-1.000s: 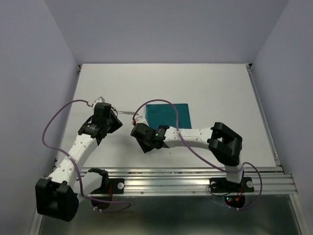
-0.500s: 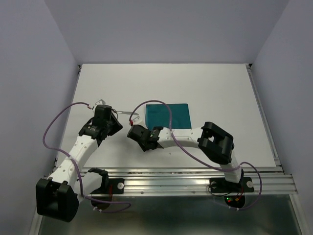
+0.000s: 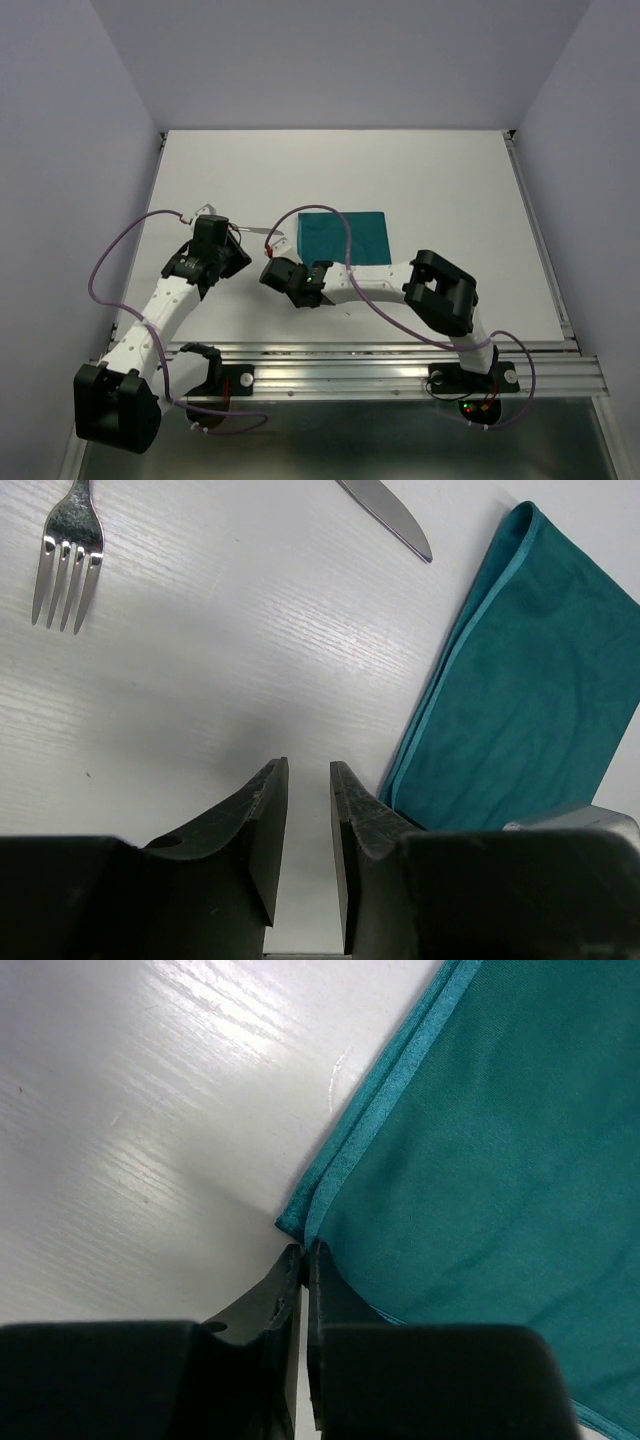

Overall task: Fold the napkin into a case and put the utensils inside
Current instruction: Pick up the top corner of the square-folded napkin from the center of the board, then fold the top corner of the square-folded napkin at the center of the board.

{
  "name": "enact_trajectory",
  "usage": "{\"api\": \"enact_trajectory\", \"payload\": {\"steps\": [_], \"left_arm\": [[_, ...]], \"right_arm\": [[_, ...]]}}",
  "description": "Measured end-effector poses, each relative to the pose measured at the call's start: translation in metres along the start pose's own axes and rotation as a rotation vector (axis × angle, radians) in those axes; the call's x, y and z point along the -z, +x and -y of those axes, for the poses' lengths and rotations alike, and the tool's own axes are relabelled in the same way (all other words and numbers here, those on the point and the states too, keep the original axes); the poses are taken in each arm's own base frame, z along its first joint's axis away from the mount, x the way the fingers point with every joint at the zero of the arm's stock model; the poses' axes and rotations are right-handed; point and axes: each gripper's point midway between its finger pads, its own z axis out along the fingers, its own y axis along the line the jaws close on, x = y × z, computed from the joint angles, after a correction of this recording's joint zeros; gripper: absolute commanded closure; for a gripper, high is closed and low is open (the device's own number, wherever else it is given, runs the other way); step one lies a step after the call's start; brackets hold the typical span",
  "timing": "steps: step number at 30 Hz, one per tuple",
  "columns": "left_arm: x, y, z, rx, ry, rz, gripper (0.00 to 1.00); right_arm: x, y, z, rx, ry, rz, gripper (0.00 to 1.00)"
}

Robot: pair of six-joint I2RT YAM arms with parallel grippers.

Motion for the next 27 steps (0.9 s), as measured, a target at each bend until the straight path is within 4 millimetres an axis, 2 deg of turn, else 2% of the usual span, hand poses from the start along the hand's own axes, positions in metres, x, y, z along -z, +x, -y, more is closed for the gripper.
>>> {"api": "enact_trajectory", "payload": {"steps": [6, 9, 17, 19, 22, 27], "left_arm": [[0.0, 0.0, 0.0, 0.0, 0.001, -0.001, 0.65], [0.0, 0.0, 0.0, 0.0, 0.0, -0.001, 0.65], [0.0, 0.0, 0.0, 0.0, -0.001, -0.001, 0.65], [-0.001, 0.001, 0.0, 0.0, -0.002, -0.004, 0.65], [-0.002, 0.001, 0.0, -0.001, -0.003, -0.006, 0.65], [-0.002, 0.001, 0.0, -0.001, 0.0, -0.006, 0.65]], "right_arm": [[0.0, -0.003, 0.006, -0.015, 0.033, 0.018, 0.99], [0.006, -0.006, 0.011, -0.025, 0.044, 0.037, 0.99], [0.035, -0.046, 0.032, -0.114, 0.046, 0.149, 0.99], [0.036, -0.058, 0.046, -0.162, 0.052, 0.169, 0.99], [0.029, -0.065, 0.068, -0.222, 0.06, 0.173, 0.99], [0.009, -0.062, 0.107, -0.321, 0.077, 0.143, 0.99]]}}
